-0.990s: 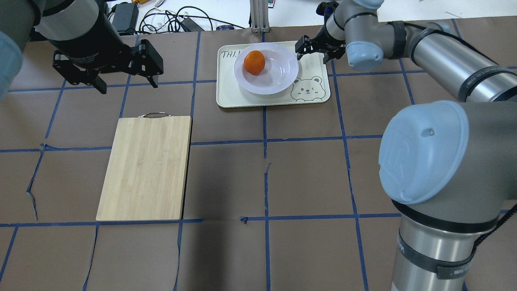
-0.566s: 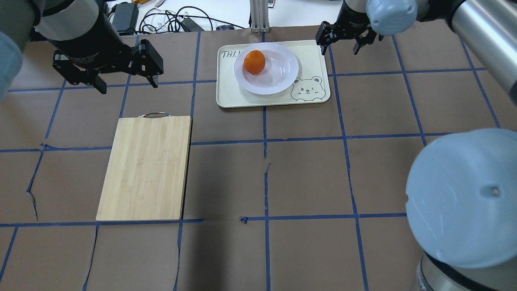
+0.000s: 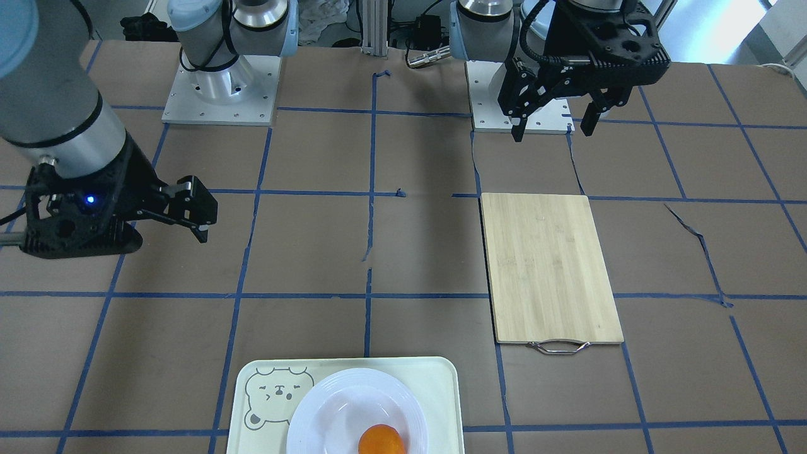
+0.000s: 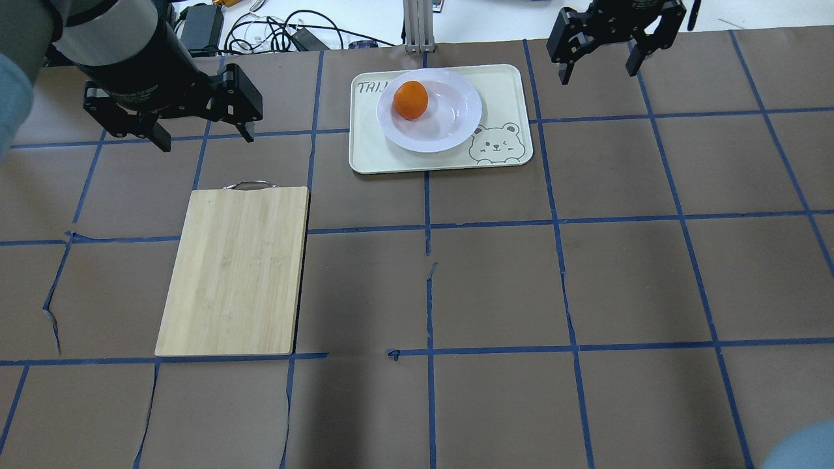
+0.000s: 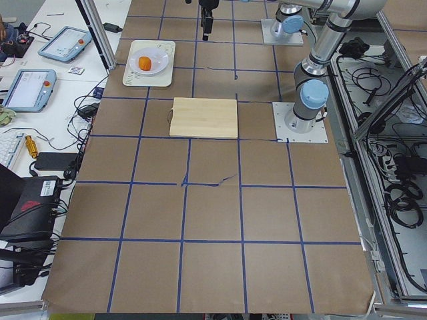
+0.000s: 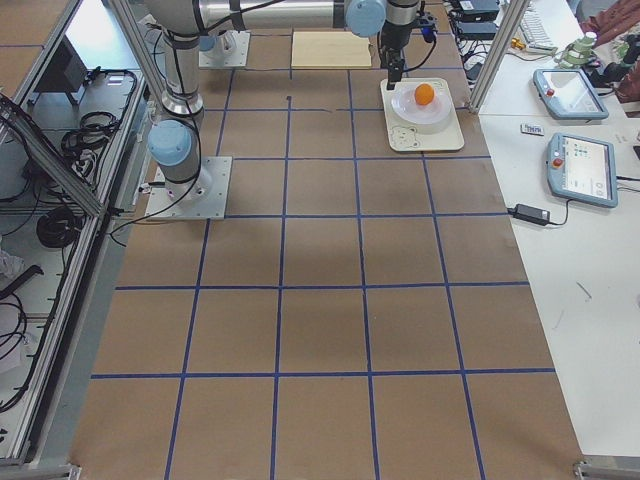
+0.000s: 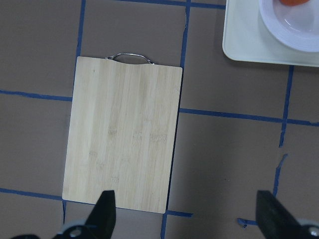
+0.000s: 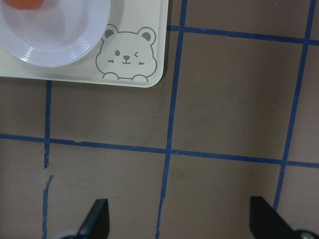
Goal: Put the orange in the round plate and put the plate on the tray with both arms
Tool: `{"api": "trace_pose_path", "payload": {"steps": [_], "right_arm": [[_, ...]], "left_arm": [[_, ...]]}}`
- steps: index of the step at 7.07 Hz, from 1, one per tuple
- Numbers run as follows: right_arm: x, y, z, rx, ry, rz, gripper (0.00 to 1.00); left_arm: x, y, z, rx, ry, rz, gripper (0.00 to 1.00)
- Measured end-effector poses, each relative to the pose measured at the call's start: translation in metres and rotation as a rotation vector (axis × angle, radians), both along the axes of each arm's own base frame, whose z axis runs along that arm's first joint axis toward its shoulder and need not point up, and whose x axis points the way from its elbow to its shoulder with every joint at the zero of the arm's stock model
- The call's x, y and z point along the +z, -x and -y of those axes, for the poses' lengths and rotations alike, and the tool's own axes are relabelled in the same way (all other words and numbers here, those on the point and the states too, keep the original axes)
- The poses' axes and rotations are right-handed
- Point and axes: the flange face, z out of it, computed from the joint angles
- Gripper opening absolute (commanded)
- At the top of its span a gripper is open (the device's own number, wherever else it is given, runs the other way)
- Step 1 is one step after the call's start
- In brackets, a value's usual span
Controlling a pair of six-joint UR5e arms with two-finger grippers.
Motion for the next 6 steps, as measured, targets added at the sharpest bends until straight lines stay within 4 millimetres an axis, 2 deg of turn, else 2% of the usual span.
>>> {"api": "trace_pose_path", "payload": {"steps": [2, 6], "right_arm": [[0.009, 0.004, -0.027, 0.020, 0.003, -0.024, 1.00], [0.003, 0.003, -0.033, 0.011, -0.008, -0.014, 1.00]], "left_arm": [[0.000, 0.000, 0.000, 0.000, 0.000, 0.000, 1.00], [0.000, 0.000, 0.000, 0.000, -0.001, 0.001, 1.00]]}}
